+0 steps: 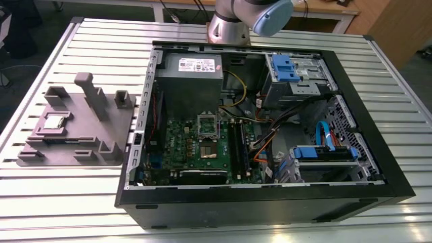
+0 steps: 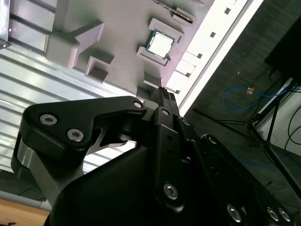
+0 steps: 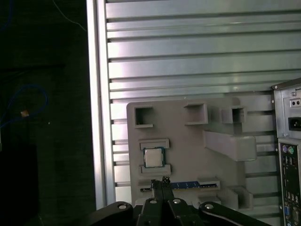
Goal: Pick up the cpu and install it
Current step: 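Pick up the cpu and move it towards the insertion slot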
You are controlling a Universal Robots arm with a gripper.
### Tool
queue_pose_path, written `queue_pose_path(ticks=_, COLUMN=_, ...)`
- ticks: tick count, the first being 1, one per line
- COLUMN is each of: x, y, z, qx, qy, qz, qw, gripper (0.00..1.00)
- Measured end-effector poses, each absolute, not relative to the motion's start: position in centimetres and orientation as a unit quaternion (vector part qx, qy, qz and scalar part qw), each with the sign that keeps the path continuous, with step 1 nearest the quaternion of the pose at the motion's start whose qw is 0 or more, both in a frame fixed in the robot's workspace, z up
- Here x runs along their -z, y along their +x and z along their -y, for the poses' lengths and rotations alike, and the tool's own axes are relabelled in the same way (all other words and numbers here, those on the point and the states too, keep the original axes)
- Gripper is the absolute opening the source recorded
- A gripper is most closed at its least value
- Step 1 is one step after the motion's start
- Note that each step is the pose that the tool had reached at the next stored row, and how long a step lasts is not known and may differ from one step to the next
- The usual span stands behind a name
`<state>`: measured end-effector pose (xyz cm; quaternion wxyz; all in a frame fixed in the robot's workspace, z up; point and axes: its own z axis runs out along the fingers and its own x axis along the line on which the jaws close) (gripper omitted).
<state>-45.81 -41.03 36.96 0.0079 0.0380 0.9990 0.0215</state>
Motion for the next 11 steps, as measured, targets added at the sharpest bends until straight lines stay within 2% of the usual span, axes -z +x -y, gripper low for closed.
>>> queue_pose_path(ticks=7, x=-36.96, y=-45.87, z=41.03, qx=-0.021, qy=0.038, qz=-0.999, qw=0.008, gripper=0.11)
queue_pose_path(ticks=8, x=-36.96, y=-45.87, z=41.03, qx=-0.022, qy=0.038, qz=-0.999, qw=0.008, gripper=0.16)
queue_pose_path(ticks=9, x=-36.95, y=-45.88, z=41.03, qx=-0.022, qy=0.038, qz=-0.999, qw=0.008, gripper=0.16)
queue_pose_path(ticks=11, x=-36.96, y=-45.90, z=41.03, qx=-0.022, qy=0.038, qz=-0.999, qw=0.008, gripper=0.29)
